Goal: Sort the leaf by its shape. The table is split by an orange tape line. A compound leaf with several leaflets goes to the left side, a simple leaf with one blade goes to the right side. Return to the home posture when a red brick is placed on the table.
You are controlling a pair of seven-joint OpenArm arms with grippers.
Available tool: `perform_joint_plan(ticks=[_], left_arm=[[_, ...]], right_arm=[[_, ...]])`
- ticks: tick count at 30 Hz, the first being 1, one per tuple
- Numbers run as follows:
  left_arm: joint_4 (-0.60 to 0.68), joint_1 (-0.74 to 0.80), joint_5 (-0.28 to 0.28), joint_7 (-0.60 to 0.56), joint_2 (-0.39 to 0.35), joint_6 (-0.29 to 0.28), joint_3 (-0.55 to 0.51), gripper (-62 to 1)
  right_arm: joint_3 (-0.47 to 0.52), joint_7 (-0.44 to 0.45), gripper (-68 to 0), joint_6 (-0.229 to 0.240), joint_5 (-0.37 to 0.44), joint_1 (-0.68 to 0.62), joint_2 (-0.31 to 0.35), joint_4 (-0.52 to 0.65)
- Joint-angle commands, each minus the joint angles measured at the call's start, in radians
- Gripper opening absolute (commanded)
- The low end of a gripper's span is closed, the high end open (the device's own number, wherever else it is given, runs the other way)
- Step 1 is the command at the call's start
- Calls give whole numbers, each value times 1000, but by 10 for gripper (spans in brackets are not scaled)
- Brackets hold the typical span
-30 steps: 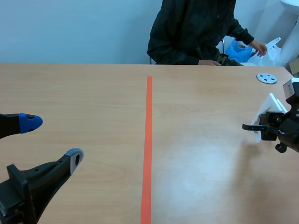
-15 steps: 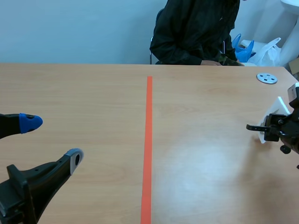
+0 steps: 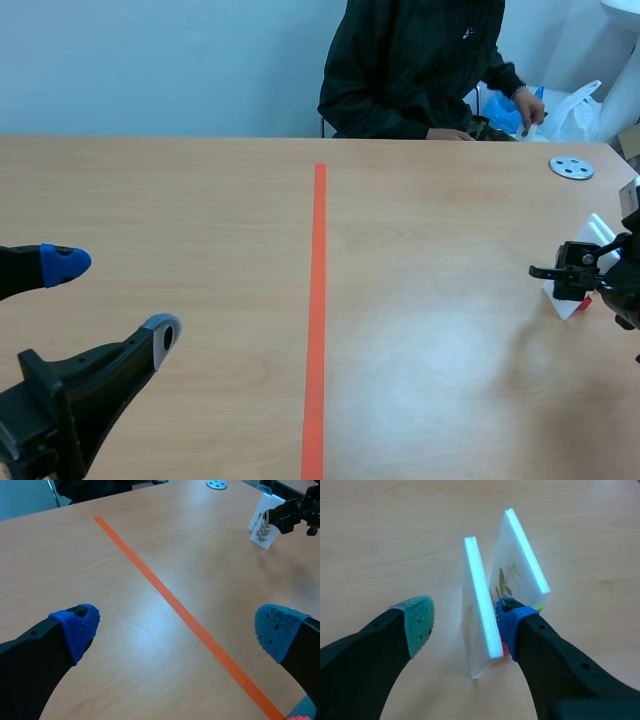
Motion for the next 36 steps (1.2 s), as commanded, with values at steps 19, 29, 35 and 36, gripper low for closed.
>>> perform_joint_plan(ticks=[19,29,35,36], left_arm=[[7,-3,-6,-18,5,-5,-5,14],[7,-3,-7,-17,5,-5,-5,14],[7,-3,-7,-16,4,-5,-5,14],[7,-3,-7,-15,4,-5,-5,14]], right_arm=[[200,-180,-117,279,196,-230,85,659],[214,-185,4,391,326,-542,100,928],[215,-193,4,391,327,-656,99,1013],[216,-192,4,391,327,-663,99,1017]])
